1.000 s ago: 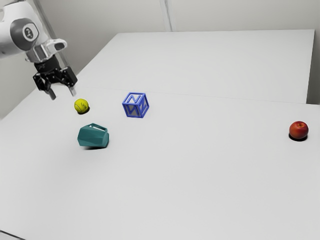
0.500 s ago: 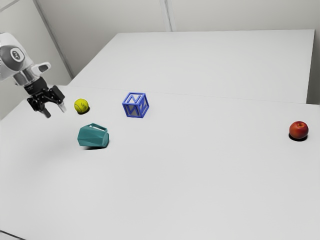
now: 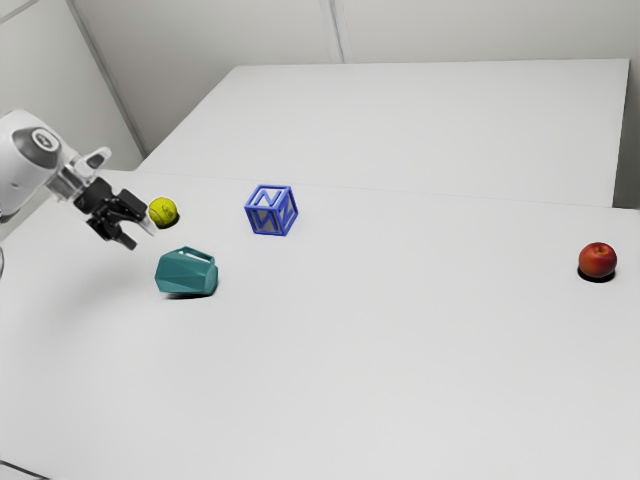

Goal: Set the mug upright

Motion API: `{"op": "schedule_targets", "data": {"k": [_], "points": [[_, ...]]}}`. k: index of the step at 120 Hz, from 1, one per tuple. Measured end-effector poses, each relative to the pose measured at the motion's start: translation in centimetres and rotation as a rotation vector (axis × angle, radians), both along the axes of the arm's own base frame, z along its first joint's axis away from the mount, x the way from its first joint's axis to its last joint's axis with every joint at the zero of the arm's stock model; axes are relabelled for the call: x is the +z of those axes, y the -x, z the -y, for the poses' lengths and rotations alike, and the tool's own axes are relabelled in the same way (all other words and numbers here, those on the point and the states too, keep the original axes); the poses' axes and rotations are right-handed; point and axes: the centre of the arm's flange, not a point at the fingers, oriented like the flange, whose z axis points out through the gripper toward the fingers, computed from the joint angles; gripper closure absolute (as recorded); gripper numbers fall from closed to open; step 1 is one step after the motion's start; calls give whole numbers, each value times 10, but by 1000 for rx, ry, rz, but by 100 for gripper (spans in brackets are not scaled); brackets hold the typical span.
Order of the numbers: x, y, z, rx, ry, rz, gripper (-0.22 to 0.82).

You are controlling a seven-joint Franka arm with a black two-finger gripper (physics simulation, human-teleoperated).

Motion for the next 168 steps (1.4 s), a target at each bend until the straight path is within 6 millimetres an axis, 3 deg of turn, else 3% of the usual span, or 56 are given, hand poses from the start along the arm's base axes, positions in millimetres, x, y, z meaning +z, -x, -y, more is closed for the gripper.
{"op": "schedule_targets", "data": {"k": [58,119,128,154,168], "points": [[-57,0,17,24,187,67,2],[-90,8,36,28,313,88,5],[-90,7,37,23,320,100,12],[-88,6,39,6,325,123,47],[-86,5,41,-6,322,133,58]]}}
